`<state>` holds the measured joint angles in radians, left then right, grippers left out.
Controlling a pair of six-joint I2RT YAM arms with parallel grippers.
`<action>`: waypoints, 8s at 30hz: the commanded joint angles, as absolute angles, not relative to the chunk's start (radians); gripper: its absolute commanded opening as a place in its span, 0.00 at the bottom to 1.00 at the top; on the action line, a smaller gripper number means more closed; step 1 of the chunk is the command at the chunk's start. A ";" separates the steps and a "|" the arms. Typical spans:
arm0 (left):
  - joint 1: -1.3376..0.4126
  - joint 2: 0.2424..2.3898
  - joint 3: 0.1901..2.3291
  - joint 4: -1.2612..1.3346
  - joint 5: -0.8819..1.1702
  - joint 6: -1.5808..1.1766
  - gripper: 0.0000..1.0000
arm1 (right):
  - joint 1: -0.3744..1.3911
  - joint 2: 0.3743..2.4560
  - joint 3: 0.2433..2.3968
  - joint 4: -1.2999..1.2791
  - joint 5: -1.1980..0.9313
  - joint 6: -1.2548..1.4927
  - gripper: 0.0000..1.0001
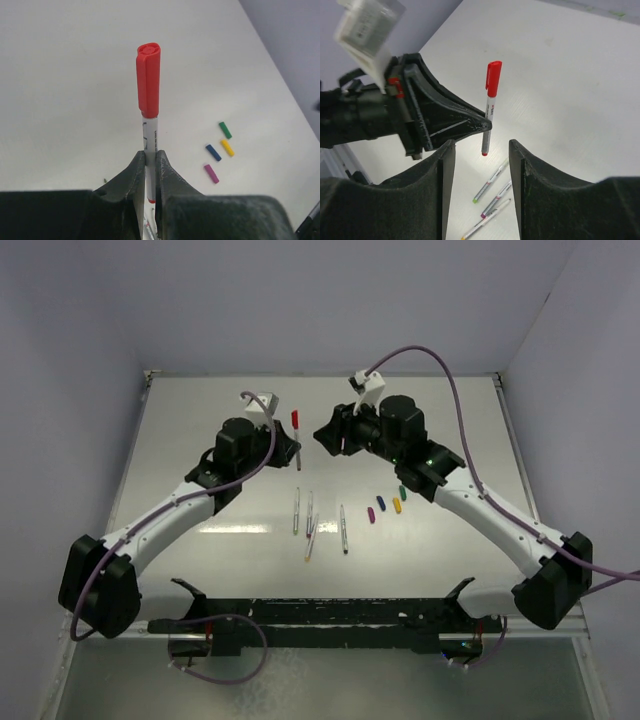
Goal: Insert the pens into the pen caps
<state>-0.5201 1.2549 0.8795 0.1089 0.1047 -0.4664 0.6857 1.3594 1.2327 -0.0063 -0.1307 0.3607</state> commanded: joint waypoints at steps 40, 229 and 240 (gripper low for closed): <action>-0.362 1.904 1.243 -0.308 -0.141 -0.392 0.13 | 0.606 1.177 1.097 -0.184 0.312 0.429 0.66; -0.627 1.381 0.864 0.169 0.478 -0.417 0.00 | 0.259 1.690 1.057 -0.353 0.110 0.429 0.43; -0.610 1.384 0.870 0.146 0.473 -0.410 0.00 | 0.259 1.736 1.082 -0.379 0.134 0.432 0.42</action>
